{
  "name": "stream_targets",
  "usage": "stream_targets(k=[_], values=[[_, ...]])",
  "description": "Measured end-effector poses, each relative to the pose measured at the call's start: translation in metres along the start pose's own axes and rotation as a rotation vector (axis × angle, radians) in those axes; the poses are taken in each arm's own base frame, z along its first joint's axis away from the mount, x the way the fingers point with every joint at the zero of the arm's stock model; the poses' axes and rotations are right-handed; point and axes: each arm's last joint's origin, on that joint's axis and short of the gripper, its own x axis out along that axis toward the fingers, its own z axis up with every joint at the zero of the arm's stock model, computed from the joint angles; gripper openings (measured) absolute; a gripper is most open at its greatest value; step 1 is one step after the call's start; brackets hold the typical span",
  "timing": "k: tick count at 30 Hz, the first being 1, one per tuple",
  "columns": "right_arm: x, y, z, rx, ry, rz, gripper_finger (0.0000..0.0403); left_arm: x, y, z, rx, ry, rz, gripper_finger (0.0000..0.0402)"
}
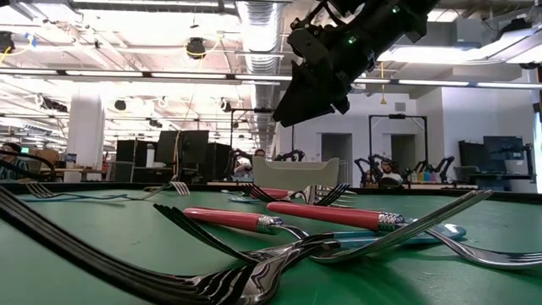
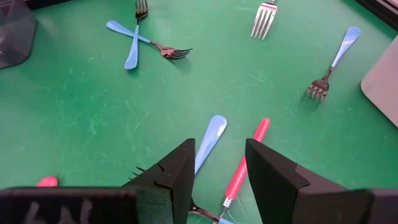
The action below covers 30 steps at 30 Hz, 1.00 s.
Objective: Sort silverware by color (type)
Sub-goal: Put the orange fork into the black bin
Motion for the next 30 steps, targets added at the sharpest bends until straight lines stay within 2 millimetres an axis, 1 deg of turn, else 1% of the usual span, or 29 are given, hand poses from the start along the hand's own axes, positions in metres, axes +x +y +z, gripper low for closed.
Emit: stream_targets(k=[5,11,16,20,23,27,30], values=[[0.0,0.0,0.0,0.0,0.0,0.0,0.0166,0.0,0.0,0.0,-0.001,0.009,-0.002,0.0082],[-0.001,0.002,-0.001,-0.003,0.001,0.005,0.0166,0.0,0.0,0.0,0.017,-0.008,0.002,0.0057],[-0.001,0.004,-0.002,-0.013,0.002,0.011,0.0166,0.0,0.001,0.001,0.007,-0.041,0.014,0.001],[-0.001,0.004,-0.002,-0.013,0.002,0.011,0.0166,-0.003,0.002,0.003,-0.044,-0.082,0.018,0.0003],[-0.001,0.004,-0.002,-0.013,0.002,0.011,0.0166,-0.009,0.004,0.003,-0.046,-0.136,0.016,0.0001],[-0.001,0.004,-0.002,-0.014,0.002,0.01,0.0166,-0.028,-0.007,0.001,-0.002,-0.182,-0.044,0.0],[-0.001,0.004,-0.002,-0.013,0.002,0.011,0.0166,-0.036,-0.006,-0.006,-0.011,-0.188,-0.026,0.0]])
